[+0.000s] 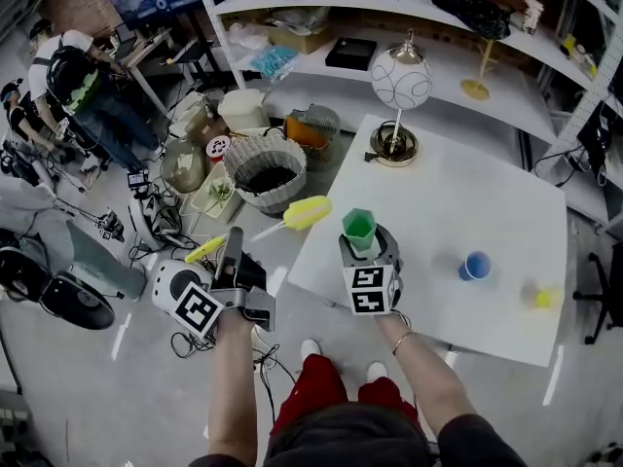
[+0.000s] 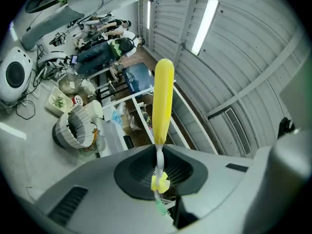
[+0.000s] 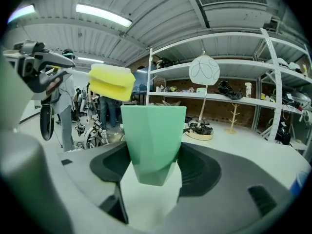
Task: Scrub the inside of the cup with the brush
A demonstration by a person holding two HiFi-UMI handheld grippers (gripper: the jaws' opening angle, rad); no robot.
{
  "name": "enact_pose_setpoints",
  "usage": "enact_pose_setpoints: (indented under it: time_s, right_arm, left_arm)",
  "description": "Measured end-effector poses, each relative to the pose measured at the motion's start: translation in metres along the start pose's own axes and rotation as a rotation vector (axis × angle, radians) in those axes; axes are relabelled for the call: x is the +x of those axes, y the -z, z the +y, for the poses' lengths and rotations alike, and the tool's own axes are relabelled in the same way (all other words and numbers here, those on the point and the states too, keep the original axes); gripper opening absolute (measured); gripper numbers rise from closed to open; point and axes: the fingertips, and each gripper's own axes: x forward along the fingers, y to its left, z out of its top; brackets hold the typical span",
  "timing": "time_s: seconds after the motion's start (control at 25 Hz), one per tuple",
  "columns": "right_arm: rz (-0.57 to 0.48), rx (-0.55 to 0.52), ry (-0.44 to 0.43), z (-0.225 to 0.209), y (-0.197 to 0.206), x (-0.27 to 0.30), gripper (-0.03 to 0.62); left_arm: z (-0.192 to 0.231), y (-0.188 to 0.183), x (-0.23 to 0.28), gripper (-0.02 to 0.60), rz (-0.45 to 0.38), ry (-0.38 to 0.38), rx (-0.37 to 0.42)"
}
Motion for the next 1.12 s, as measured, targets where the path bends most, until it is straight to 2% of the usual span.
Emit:
enact_pose_setpoints:
  time_s: [0.24,0.52,0.76,1.12]
  right_arm:
    - [0.031,0.032,0.042,0.002,0.009,0.023,0.308]
    - [0.069,0.063,0.071,-0.002,0.021,0.042,0.308]
    - [0.081,0.066,0.105,-0.009,0.023,0.053,0.308]
    - [0.127,0.081,0.110,-0.009,0.027,0.064,0.309]
  left_arm:
    - [0.020,-0.014,0.016,0.041,0.031,-0.006,-0.022]
    - [0.040,-0.013,0.040,0.041,0.080,-0.008,-0.051]
    - [0.047,-0.010,0.061,0.041,0.110,-0.006,-0.048]
    - [0.052,-0.005,0.079,0.041,0.135,0.003,-0.061]
